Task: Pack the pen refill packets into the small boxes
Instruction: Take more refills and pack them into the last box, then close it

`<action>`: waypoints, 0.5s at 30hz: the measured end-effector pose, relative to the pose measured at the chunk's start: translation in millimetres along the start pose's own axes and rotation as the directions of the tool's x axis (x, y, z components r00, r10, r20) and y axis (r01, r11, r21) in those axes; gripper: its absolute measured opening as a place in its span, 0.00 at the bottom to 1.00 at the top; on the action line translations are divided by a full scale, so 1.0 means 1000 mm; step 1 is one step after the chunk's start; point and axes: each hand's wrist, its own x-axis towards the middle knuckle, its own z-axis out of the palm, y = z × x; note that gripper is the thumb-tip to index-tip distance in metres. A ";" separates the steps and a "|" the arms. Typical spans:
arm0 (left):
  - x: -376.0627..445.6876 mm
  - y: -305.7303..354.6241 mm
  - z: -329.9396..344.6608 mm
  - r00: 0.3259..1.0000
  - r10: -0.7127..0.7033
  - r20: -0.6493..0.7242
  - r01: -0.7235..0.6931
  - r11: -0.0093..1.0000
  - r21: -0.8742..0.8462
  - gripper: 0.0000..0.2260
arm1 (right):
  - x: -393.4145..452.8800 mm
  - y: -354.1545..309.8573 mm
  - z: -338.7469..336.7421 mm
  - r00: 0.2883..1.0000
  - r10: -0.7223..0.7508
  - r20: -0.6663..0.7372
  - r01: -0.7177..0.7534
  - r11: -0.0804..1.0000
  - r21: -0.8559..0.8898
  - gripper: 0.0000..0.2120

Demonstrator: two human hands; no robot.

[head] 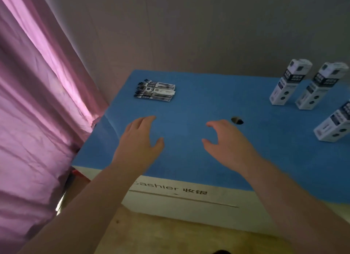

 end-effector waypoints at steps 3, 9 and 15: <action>0.025 -0.011 0.008 1.000 0.023 0.010 -0.023 0.999 -0.024 0.29 | 0.019 -0.002 0.001 0.999 0.026 -0.032 -0.026 1.000 -0.011 0.26; 0.076 -0.022 0.022 0.998 0.035 0.043 -0.032 0.998 -0.058 0.29 | 0.078 0.000 0.012 1.000 0.019 -0.003 -0.019 1.000 0.012 0.27; 0.138 -0.044 0.013 0.998 0.054 0.022 -0.055 0.997 0.047 0.31 | 0.147 0.001 0.016 1.000 -0.008 -0.011 0.008 1.000 -0.003 0.27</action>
